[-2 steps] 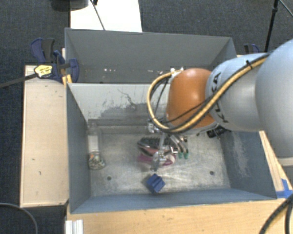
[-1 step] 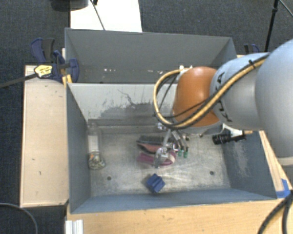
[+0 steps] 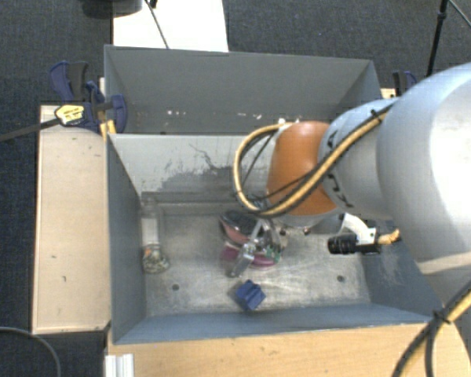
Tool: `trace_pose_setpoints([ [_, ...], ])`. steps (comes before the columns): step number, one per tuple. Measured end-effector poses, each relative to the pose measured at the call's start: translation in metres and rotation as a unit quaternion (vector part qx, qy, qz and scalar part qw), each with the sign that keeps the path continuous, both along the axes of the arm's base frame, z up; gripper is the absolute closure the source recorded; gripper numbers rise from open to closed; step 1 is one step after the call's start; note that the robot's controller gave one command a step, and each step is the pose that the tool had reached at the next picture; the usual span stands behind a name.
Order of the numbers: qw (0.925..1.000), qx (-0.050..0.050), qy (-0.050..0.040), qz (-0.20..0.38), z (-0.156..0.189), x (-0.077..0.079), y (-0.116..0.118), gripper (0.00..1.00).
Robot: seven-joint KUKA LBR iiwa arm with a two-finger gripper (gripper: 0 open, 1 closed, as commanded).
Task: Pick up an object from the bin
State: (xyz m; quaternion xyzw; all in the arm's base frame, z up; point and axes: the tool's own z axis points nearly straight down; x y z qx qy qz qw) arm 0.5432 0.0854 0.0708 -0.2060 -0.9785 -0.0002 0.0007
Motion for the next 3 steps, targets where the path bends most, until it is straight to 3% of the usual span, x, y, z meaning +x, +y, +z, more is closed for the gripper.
trace_pose_setpoints([
  [1, 1.0000, 0.000, -0.0003, 0.002, 0.0006, 0.0001, 0.0000, 0.00],
  [2, 1.0000, 0.001, 0.0004, 0.003, 0.0031, 0.0007, 0.0014, 1.00],
  [3, 1.0000, 0.000, -0.0018, 0.005, 0.0103, 0.0007, 0.0012, 1.00],
])
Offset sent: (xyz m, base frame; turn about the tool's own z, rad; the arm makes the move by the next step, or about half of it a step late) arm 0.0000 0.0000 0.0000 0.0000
